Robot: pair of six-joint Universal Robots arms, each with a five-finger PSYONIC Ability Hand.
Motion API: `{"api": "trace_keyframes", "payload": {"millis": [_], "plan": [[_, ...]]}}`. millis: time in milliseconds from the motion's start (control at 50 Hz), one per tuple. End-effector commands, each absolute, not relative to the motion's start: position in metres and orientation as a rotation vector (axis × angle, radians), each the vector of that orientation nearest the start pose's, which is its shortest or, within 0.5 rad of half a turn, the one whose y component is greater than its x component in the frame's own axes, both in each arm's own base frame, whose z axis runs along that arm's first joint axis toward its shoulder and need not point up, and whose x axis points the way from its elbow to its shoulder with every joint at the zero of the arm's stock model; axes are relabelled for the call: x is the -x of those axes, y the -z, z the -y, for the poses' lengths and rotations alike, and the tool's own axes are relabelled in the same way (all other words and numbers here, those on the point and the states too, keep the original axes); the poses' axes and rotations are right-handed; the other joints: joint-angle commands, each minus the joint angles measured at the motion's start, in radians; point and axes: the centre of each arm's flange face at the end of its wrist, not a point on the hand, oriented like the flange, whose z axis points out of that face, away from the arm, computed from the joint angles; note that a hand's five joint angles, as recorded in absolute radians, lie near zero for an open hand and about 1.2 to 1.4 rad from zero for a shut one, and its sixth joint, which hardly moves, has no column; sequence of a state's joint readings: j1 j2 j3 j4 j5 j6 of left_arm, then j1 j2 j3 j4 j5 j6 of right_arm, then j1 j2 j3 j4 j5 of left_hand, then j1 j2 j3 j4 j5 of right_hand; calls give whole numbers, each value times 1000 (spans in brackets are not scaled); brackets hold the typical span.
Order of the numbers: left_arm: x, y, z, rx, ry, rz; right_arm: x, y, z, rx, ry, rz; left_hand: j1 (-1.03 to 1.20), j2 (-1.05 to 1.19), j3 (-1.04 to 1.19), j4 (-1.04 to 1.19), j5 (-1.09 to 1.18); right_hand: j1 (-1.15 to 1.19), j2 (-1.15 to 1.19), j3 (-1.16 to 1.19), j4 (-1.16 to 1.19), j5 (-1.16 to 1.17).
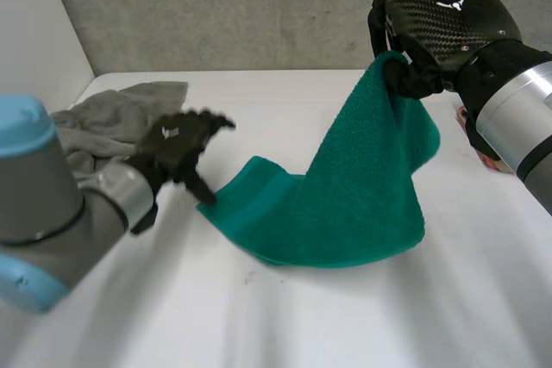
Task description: Fold the laundry.
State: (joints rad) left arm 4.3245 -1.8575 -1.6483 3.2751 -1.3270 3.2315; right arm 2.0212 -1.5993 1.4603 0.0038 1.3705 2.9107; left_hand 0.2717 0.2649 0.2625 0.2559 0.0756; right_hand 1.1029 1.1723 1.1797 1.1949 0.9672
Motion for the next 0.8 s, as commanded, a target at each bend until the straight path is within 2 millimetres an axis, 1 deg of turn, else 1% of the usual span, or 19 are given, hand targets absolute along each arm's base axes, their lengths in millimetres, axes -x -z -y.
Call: {"api": "trace_keyframes", "payload": {"millis": [20, 120, 140, 260, 280, 340, 360, 380, 440, 480, 500, 540, 560, 580, 640, 680, 720, 740, 800], "plan": [[260, -163, 218, -1027, 1940, -2695, -268, -368, 205, 785, 2142, -1648, -20, -13, -11, -4, 2, 293, 224, 217, 201, 254], [273, -154, 211, -1040, 2000, -2709, -266, -384, 198, 745, 2161, -1608, -29, -22, -20, -13, -7, 293, 224, 217, 201, 254], [279, -148, 211, -1024, 2001, -2752, -266, -386, 196, 746, 2160, -1604, -32, -25, -23, -16, -10, 293, 224, 217, 201, 254], [292, -136, 217, -862, 2008, -2896, -275, -399, 177, 770, 2138, -1546, -32, -25, -23, -16, -10, 293, 224, 217, 201, 254], [299, -128, 215, -842, 1979, -2944, -276, -402, 175, 763, 2143, -1540, -29, -22, -20, -13, -7, 293, 224, 217, 201, 254], [311, -118, 208, -871, 1944, -2981, -276, -410, 172, 737, 2166, -1537, -29, -22, -20, -13, -7, 293, 224, 217, 201, 254], [319, -114, 202, -906, 1934, -2990, -276, -412, 172, 729, 2174, -1535, -26, -19, -17, -10, -4, 293, 224, 217, 201, 254], [323, -113, 200, -917, 1932, -2990, -276, -413, 172, 723, 2178, -1536, -23, -16, -14, -7, -1, 293, 224, 217, 201, 254], [334, -109, 202, -919, 1954, -2975, -276, -418, 169, 713, 2184, -1520, 3, 10, 13, 19, 25, 293, 224, 217, 201, 254], [339, -103, 206, -899, 1954, -2966, -277, -421, 166, 709, 2181, -1508, 91, 98, 100, 107, 113, 293, 224, 217, 201, 254], [342, -98, 213, -858, 1957, -2953, -278, -422, 163, 698, 2171, -1502, 304, 310, 313, 319, 325, 293, 224, 217, 201, 254], [347, -95, 220, -811, 1973, -2929, -277, -425, 162, 677, 2162, -1497, 566, 572, 575, 582, 587, 293, 224, 217, 201, 254], [352, -97, 227, -755, 2009, -2907, -277, -425, 161, 671, 2160, -1496, 1021, 1027, 1030, 1036, 1042, 293, 224, 217, 201, 254], [354, -97, 230, -726, 2024, -2894, -277, -426, 161, 665, 2163, -1495, 1123, 1130, 1133, 1139, 1145, 293, 224, 217, 201, 254], [352, -107, 244, -603, 2082, -2822, -276, -425, 161, 674, 2166, -1502, 1125, 1131, 1134, 1140, 1146, 293, 224, 217, 201, 254], [350, -118, 245, -544, 2117, -2782, -275, -419, 164, 685, 2153, -1534, 1125, 1131, 1134, 1140, 1146, 293, 224, 217, 201, 254], [345, -146, 246, -486, 2207, -2722, -275, -416, 164, 697, 2138, -1552, 1125, 1131, 1134, 1140, 1146, 293, 224, 217, 201, 254], [333, -173, 247, -432, 2284, -2656, -274, -411, 164, 710, 2122, -1576, 1125, 1131, 1134, 1140, 1146, 293, 224, 217, 201, 254], [303, -209, 255, -307, 2387, -2557, -269, -406, 171, 722, 2126, -1628, 1125, 1131, 1134, 1140, 1146, 293, 224, 217, 201, 254]]}}
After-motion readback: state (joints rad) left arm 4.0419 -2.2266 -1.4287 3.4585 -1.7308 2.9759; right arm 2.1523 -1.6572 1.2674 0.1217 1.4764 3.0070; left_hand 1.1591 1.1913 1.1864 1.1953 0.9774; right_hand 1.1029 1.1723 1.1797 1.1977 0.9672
